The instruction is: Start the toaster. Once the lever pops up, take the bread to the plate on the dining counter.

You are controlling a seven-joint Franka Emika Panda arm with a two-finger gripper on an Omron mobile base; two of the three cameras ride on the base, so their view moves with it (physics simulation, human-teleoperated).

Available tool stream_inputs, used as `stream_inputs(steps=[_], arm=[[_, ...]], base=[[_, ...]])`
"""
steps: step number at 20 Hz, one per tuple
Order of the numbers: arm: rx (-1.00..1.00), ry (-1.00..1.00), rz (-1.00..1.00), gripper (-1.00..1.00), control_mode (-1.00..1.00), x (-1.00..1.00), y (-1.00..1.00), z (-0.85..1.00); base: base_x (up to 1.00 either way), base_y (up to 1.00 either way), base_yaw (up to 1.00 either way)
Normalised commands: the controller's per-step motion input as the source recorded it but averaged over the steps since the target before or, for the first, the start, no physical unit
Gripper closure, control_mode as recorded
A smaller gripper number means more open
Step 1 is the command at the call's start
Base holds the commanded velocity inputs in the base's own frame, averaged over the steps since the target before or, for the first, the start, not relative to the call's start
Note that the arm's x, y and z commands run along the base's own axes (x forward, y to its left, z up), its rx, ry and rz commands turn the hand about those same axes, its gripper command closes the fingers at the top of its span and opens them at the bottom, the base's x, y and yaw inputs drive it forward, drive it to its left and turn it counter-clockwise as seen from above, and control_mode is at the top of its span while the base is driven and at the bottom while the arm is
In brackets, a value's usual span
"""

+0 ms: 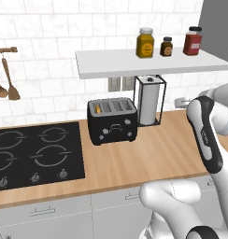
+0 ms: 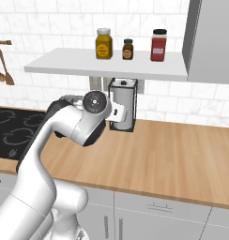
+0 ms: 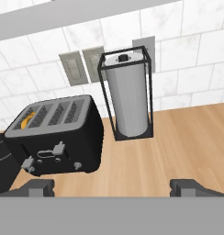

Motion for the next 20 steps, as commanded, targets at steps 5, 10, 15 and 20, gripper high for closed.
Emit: stream_inputs(steps=[5, 10, 15, 20], arm=[[0.0, 0.0, 0.0, -1.0, -1.0, 0.0, 0.0, 0.0], [0.0, 0.0, 0.0, -1.0, -1.0, 0.0, 0.0, 0.0], [0.0, 0.0, 0.0, -1.0, -1.0, 0.0, 0.0, 0.0], [0.0, 0.0, 0.0, -1.0, -1.0, 0.0, 0.0, 0.0]], base=[[0.0, 0.0, 0.0], [0.0, 0.0, 0.0], [0.0, 0.0, 0.0], [0.0, 0.0, 0.0]])
